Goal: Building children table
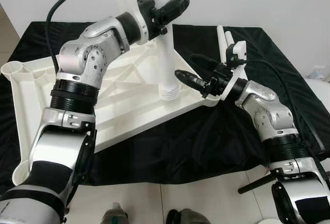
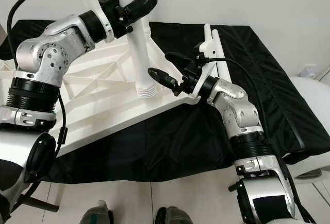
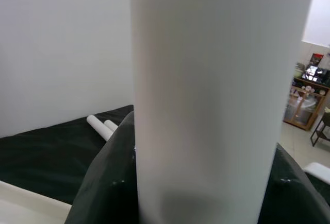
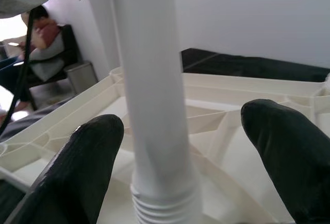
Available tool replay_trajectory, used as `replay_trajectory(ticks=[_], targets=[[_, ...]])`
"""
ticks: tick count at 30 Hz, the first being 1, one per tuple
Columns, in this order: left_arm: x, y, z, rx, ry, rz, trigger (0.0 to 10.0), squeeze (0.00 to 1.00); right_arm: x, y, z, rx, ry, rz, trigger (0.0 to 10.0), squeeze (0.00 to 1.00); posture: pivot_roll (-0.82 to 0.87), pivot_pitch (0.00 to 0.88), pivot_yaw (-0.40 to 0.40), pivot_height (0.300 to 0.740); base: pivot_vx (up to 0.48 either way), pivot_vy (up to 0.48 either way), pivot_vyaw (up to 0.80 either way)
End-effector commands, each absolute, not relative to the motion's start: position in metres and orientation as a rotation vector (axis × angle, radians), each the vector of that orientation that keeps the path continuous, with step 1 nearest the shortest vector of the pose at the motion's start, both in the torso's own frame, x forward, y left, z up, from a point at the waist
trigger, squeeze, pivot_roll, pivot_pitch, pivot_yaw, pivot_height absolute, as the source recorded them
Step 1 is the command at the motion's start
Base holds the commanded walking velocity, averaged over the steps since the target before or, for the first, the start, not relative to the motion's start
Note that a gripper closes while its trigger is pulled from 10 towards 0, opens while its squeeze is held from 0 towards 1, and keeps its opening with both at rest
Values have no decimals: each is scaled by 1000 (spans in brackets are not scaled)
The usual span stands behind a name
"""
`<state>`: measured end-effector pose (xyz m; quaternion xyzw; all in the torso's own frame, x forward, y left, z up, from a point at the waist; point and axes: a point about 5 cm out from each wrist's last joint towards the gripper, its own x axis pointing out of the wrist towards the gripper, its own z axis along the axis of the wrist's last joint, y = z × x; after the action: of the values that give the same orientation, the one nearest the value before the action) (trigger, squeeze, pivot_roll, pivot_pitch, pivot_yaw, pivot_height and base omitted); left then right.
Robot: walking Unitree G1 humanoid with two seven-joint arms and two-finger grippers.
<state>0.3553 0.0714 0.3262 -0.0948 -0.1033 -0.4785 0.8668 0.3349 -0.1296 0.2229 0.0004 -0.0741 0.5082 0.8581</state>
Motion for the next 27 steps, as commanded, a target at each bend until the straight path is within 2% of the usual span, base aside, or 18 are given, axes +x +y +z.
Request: replay_trajectory(ticks=[1, 27], targets=[[345, 63, 330, -174, -241, -1143, 10000, 0, 336, -127, 225, -9, -144, 1091, 10000, 0, 32, 0, -69, 740, 0, 0, 0], [322, 38, 329, -134, -234, -1241, 10000, 0, 354, -109, 235, -84, -39, 1225, 10000, 0, 30, 0, -92, 740, 0, 0, 0]])
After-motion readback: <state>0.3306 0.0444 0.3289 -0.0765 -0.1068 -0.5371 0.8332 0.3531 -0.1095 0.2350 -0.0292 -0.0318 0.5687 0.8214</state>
